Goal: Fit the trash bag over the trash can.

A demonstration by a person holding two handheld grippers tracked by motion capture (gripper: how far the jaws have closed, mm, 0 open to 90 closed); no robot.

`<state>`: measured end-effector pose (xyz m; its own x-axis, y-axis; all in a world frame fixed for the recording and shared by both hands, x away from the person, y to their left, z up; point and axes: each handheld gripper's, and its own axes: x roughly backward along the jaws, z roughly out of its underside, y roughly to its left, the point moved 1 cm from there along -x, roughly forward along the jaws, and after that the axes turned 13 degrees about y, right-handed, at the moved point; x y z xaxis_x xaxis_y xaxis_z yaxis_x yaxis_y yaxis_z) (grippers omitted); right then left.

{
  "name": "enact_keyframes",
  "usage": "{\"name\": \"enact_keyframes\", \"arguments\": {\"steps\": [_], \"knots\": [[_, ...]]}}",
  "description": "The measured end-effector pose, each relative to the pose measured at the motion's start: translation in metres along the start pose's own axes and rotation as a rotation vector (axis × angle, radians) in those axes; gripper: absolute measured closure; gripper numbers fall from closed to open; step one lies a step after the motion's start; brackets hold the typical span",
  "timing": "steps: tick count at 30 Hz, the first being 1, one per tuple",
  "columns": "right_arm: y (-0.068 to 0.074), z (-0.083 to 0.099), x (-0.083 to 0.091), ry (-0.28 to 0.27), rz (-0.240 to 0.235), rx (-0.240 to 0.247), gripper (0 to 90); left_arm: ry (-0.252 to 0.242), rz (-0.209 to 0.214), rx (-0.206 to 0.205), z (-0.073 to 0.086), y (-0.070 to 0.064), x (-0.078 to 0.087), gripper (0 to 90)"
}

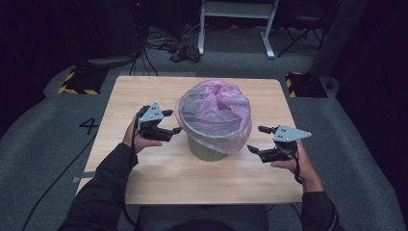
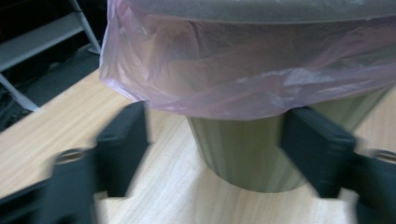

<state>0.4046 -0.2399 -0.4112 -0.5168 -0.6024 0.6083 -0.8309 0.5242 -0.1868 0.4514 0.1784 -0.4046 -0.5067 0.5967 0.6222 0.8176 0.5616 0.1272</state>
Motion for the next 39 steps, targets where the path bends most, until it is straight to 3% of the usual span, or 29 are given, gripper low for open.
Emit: {"name": "enact_keyframes", "arguments": {"steps": [1,2,4,8,12,14,15,16,20,21,25,26,29,31,32,34,36,38,39], "knots": [[0.004,-0.003,-0.003,-0.005,-0.006,0.000,19.0,-0.002,0.001,0.002,-0.001,0.001,0.000,34.4],[0.010,-0.007,-0.010,0.006,-0.004,0.023,19.1,-0.004,-0.011,-0.004,-0.002,0.001,-0.001,44.9],[0.013,-0.009,-0.013,0.013,0.003,0.034,19.1,-0.002,-0.030,-0.016,-0.003,0.001,-0.002,47.7],[0.019,-0.010,-0.026,0.008,-0.007,0.026,20.9,-0.003,-0.027,-0.040,-0.005,0.001,-0.004,67.8],[0.023,-0.012,-0.033,-0.007,-0.005,0.035,40.0,0.001,-0.050,-0.054,-0.005,0.000,-0.006,85.1],[0.022,-0.013,-0.033,-0.012,0.017,0.029,54.9,0.000,-0.049,-0.053,-0.004,0.000,-0.006,89.8],[0.020,-0.012,-0.032,-0.031,0.009,0.021,68.8,-0.003,-0.044,-0.051,-0.003,0.000,-0.006,90.0],[0.020,-0.012,-0.032,-0.031,0.009,0.021,68.8,-0.005,-0.046,-0.051,-0.003,0.001,-0.006,90.0],[0.020,-0.012,-0.030,-0.040,0.018,0.028,88.5,0.022,-0.039,-0.062,0.000,0.000,-0.008,90.0],[0.020,-0.011,-0.030,-0.035,0.012,0.035,90.0,0.020,-0.031,-0.058,0.003,0.000,-0.009,90.0],[0.019,-0.008,-0.031,-0.024,0.001,0.028,90.0,0.031,-0.025,-0.064,0.006,0.000,-0.009,90.0],[0.019,-0.005,-0.032,-0.025,-0.023,0.026,90.0,0.037,-0.025,-0.065,0.008,0.000,-0.009,90.0],[0.021,-0.004,-0.031,-0.019,-0.020,0.035,88.7,0.020,-0.036,-0.038,0.014,0.002,-0.007,90.0],[0.022,-0.005,-0.026,-0.047,-0.018,0.034,85.2,0.008,-0.030,-0.026,0.016,0.003,-0.004,90.0],[0.024,-0.006,-0.022,-0.054,-0.002,0.037,79.4,-0.001,-0.027,-0.021,0.017,0.003,-0.003,90.0],[0.024,-0.011,-0.016,-0.081,0.013,0.021,51.7,-0.032,-0.036,-0.003,0.017,0.004,0.001,87.2],[0.024,-0.017,-0.012,-0.086,0.061,-0.001,33.6,-0.057,-0.043,0.019,0.017,0.004,0.005,67.8],[0.026,-0.021,-0.008,-0.102,0.092,-0.004,26.9,-0.069,-0.031,0.021,0.018,0.003,0.009,63.2],[0.026,-0.024,-0.006,-0.115,0.094,-0.007,23.6,-0.074,-0.031,0.029,0.018,0.002,0.010,53.3]]}}
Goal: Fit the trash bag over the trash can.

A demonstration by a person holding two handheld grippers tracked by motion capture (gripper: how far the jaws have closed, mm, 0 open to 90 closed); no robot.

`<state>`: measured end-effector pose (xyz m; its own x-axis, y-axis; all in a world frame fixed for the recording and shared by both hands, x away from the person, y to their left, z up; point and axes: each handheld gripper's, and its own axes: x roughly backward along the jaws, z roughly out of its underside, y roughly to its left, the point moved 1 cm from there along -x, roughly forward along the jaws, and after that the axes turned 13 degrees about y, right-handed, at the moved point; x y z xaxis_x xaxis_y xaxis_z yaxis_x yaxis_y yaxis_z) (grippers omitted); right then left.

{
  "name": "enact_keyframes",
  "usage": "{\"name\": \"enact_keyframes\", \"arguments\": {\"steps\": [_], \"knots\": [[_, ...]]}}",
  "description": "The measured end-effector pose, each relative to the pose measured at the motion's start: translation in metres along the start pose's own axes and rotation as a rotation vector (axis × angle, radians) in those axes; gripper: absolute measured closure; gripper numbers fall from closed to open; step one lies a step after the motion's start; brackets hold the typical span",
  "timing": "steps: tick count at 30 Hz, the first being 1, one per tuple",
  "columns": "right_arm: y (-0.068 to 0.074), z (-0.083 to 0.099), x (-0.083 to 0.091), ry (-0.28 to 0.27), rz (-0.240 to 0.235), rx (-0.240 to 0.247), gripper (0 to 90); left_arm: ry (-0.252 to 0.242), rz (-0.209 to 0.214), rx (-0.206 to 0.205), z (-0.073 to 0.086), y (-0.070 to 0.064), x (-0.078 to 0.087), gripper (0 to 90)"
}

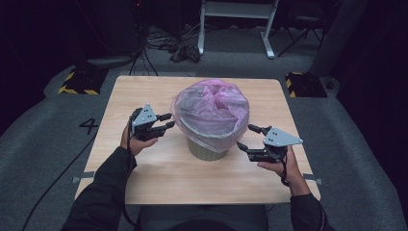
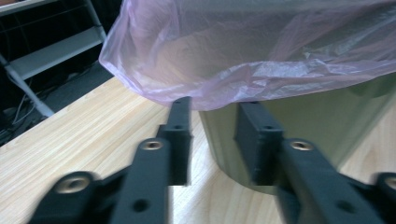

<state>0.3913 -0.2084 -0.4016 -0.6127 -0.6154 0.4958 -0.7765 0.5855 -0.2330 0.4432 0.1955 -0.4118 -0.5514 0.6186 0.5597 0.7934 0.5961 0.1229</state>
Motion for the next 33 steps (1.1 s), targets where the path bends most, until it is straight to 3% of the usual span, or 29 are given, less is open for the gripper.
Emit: {"name": "enact_keyframes", "arguments": {"steps": [2,4,10,12,14,15,16,17,18,22,25,26,33], "knots": [[-0.001,-0.005,0.000,-0.011,0.016,-0.020,18.6,0.019,0.003,0.011,-0.001,-0.002,-0.001,29.2],[-0.002,-0.008,-0.003,0.001,0.008,-0.022,16.5,0.028,0.020,-0.003,-0.002,-0.003,-0.002,16.1],[-0.009,-0.011,-0.020,0.037,-0.063,-0.046,15.7,0.024,0.022,-0.002,-0.012,-0.003,-0.008,15.9],[-0.010,-0.011,-0.023,0.038,-0.075,-0.052,15.0,0.024,0.027,-0.001,-0.016,-0.002,-0.008,20.1],[-0.014,-0.011,-0.023,0.030,-0.089,-0.058,21.0,0.020,0.000,-0.014,-0.017,-0.002,-0.009,32.0],[-0.016,-0.010,-0.022,0.022,-0.087,-0.067,31.1,0.020,0.000,-0.017,-0.016,-0.001,-0.009,40.3],[-0.020,-0.008,-0.019,0.014,-0.100,-0.078,48.7,0.016,-0.001,-0.017,-0.016,0.000,-0.009,55.7],[-0.020,-0.008,-0.019,0.014,-0.100,-0.078,48.7,0.015,0.003,-0.016,-0.015,0.001,-0.010,55.7],[-0.021,-0.007,-0.019,0.016,-0.101,-0.079,53.8,0.013,0.017,-0.023,-0.015,0.002,-0.010,62.4],[-0.020,-0.007,-0.019,0.030,-0.080,-0.053,77.6,0.011,0.003,-0.056,-0.017,-0.002,-0.009,88.4],[-0.021,-0.007,-0.017,0.025,-0.071,-0.050,90.0,0.038,0.017,-0.081,-0.017,-0.005,-0.011,90.0],[-0.022,-0.006,-0.017,0.022,-0.079,-0.053,90.0,0.046,0.003,-0.093,-0.016,-0.007,-0.012,90.0],[-0.021,0.003,-0.021,0.053,-0.096,-0.047,90.0,0.092,0.037,-0.098,-0.005,-0.009,-0.020,90.0]]}}
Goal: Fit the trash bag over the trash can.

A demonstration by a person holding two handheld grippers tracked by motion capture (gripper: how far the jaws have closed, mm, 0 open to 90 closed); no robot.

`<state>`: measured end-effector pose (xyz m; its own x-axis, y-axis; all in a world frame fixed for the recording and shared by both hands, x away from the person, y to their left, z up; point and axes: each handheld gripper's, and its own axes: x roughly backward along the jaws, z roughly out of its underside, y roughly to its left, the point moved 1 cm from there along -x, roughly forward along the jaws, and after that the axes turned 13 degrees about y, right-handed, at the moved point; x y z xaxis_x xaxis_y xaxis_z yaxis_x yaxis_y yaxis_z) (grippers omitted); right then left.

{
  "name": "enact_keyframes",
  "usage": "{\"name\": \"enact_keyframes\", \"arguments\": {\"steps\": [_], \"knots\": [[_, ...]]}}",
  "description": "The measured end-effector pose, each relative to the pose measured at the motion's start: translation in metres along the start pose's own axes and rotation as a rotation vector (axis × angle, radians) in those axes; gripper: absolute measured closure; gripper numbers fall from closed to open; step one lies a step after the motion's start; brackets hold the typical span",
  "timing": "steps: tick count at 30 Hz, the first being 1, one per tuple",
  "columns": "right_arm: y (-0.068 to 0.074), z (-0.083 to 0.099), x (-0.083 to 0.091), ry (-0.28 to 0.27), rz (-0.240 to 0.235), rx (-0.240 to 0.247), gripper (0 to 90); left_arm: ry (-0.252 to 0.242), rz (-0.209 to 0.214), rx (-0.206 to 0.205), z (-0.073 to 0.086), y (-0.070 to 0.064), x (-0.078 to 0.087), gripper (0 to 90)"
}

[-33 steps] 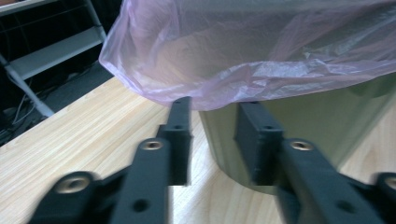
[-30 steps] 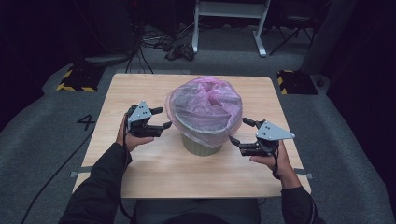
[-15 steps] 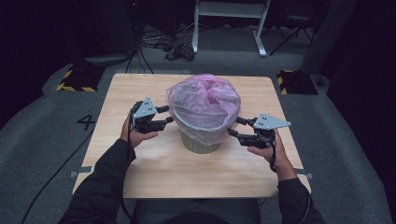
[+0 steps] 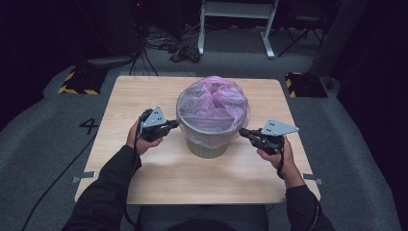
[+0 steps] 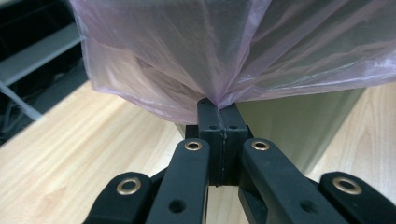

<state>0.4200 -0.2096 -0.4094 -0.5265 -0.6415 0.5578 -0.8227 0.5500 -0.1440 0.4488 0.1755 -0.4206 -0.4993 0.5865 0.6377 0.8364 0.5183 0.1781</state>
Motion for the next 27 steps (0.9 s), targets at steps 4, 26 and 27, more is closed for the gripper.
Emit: {"name": "enact_keyframes", "arguments": {"steps": [4,26,27], "knots": [[0.000,0.004,-0.003,0.003,-0.015,-0.004,90.0,0.031,0.009,-0.024,0.004,-0.003,-0.005,90.0],[-0.030,0.018,0.028,-0.052,0.022,-0.104,44.1,0.044,-0.069,0.168,0.035,0.020,0.019,25.6],[-0.031,0.014,0.035,-0.075,0.032,-0.107,42.4,0.016,-0.071,0.189,0.037,0.023,0.024,25.4]]}}
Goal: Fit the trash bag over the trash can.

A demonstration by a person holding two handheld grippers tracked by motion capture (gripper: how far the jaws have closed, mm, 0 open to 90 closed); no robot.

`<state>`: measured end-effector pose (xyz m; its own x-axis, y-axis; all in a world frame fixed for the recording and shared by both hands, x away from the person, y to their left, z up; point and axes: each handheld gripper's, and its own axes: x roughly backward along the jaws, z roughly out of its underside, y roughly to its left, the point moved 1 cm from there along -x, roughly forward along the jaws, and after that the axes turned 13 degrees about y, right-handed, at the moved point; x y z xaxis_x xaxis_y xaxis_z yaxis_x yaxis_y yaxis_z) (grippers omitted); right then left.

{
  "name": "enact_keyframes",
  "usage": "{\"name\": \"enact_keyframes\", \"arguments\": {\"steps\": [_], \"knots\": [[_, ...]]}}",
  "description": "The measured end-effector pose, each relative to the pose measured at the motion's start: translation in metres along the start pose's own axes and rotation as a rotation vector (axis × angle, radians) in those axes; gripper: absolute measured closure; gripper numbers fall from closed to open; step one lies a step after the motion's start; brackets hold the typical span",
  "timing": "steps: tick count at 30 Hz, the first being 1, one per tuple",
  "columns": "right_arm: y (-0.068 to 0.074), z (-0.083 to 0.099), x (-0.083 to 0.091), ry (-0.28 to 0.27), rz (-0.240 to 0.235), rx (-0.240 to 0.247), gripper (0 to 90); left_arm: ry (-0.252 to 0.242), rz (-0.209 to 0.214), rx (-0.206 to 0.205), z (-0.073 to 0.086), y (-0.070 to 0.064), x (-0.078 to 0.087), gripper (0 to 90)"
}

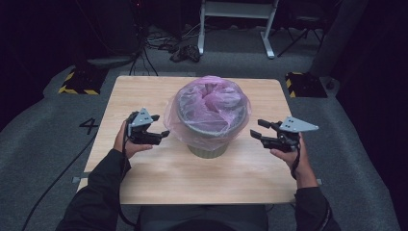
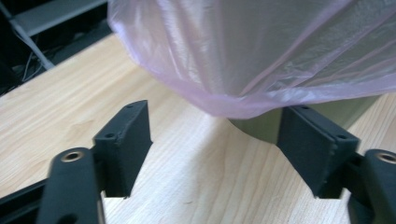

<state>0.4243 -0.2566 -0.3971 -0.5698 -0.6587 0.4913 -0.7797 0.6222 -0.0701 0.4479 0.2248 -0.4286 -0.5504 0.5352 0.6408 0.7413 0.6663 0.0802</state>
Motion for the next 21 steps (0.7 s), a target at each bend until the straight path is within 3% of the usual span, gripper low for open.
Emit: {"name": "enact_keyframes", "arguments": {"steps": [2,5,11,13,15,21], "knots": [[-0.003,-0.011,0.009,-0.027,0.030,-0.001,41.0,-0.037,0.011,0.038,0.000,0.006,0.007,26.9],[-0.008,-0.029,0.014,-0.049,0.070,0.002,38.7,-0.034,-0.007,0.027,-0.001,0.007,0.012,27.0],[-0.015,-0.072,0.005,-0.064,0.082,0.032,37.0,-0.044,0.025,0.058,0.003,0.014,0.013,20.6],[-0.016,-0.077,0.002,-0.061,0.078,0.033,36.9,-0.064,0.039,0.067,0.003,0.012,0.014,20.2],[-0.019,-0.087,-0.004,-0.052,0.094,0.040,36.1,-0.072,0.066,0.044,0.000,0.007,0.015,18.8],[-0.027,-0.108,-0.020,-0.049,0.080,0.031,34.5,-0.059,0.120,-0.008,-0.013,-0.012,0.007,16.8]]}}
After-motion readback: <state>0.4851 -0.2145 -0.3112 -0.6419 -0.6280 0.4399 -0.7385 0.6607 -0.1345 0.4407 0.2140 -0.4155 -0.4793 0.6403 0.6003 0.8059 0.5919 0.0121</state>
